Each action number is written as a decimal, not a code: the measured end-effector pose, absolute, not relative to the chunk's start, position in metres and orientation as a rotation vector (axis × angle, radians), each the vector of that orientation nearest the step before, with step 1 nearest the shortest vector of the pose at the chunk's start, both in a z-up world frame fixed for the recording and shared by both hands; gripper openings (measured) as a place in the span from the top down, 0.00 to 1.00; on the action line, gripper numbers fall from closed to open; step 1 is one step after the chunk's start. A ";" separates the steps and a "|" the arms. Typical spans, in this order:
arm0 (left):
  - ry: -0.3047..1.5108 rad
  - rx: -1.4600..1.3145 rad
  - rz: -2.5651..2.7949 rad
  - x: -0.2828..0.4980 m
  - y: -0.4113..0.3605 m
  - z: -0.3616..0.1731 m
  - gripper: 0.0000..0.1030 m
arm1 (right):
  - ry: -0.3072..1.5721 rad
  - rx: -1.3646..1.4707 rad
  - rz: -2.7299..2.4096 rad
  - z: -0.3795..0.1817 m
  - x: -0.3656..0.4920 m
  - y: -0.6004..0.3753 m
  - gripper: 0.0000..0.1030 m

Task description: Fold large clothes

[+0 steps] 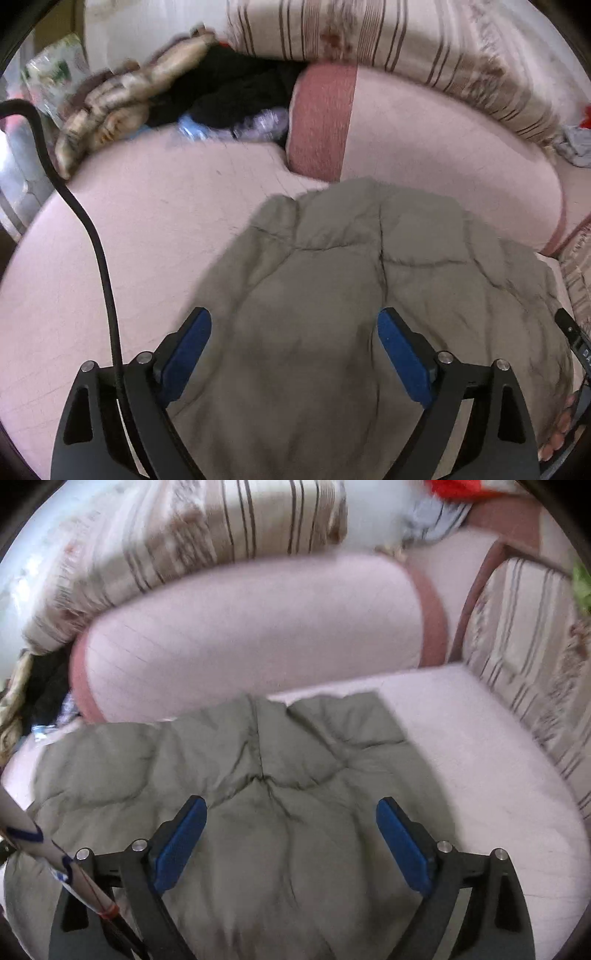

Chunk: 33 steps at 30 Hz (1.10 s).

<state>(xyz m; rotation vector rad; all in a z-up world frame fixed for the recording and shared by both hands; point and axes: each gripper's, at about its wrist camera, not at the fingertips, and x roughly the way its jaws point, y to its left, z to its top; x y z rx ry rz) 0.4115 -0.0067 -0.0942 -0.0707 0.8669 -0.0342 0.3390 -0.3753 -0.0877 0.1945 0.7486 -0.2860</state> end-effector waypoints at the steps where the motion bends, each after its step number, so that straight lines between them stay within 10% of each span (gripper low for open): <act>1: 0.846 -0.047 -0.026 0.394 -0.004 -0.086 0.11 | 0.731 0.176 -0.278 -0.081 0.319 -0.375 0.07; 15: 0.792 0.024 -0.029 0.220 0.006 -0.052 0.11 | 0.847 0.147 -0.256 -0.113 0.132 -0.364 0.07; 33: 0.845 0.021 -0.031 0.242 0.001 -0.075 0.11 | 0.815 0.207 -0.332 -0.090 0.146 -0.417 0.07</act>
